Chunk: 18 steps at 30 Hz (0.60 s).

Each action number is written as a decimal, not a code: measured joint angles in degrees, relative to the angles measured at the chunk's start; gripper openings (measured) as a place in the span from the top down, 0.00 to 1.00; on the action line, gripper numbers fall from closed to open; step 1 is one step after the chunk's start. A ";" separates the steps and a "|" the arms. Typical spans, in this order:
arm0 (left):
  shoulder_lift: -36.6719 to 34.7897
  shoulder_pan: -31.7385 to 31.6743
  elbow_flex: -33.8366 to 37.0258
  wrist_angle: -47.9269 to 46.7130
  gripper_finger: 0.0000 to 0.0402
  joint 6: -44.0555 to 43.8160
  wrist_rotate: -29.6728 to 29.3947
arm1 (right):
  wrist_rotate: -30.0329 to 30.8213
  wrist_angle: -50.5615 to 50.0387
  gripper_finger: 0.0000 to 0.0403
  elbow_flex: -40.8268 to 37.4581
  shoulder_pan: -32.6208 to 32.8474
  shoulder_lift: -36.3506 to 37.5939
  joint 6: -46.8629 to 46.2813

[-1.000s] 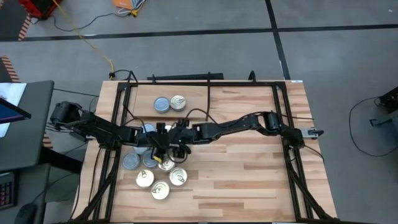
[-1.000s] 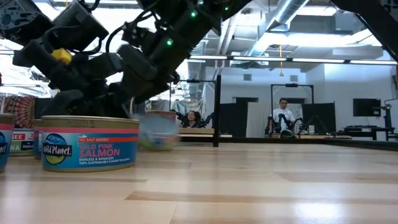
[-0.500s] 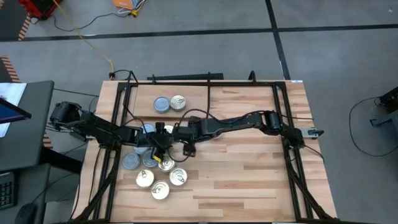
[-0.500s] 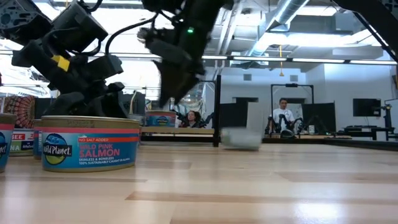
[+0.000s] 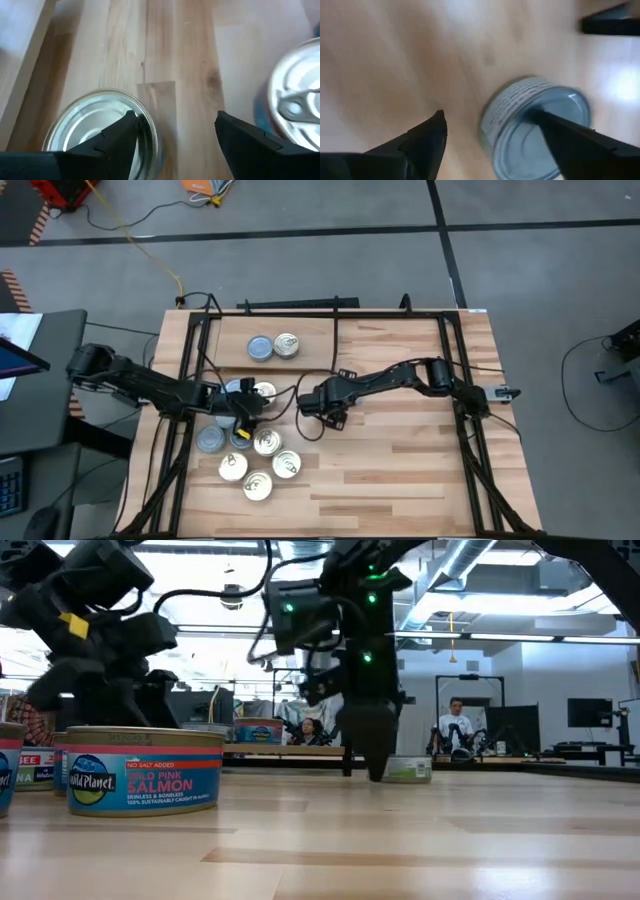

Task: Stack canned seafood by type on shelf
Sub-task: Stack the green tuna can on top of the green tuna can on the shelf

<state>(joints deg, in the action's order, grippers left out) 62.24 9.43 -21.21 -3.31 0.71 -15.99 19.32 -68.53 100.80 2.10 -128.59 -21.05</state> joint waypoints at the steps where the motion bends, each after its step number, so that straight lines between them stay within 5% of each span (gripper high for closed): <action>1: -0.73 0.21 0.00 -0.91 0.37 -0.49 0.60 | -0.62 0.13 0.15 -0.36 -0.43 0.09 -0.10; 18: -5.03 1.08 0.00 -6.40 0.37 -6.12 3.15 | -3.55 4.61 0.19 2.13 3.30 -0.03 -2.91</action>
<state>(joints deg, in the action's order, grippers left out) 57.21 10.50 -21.21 -9.71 -5.40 -12.84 15.77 -63.92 102.93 5.40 -128.63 -23.96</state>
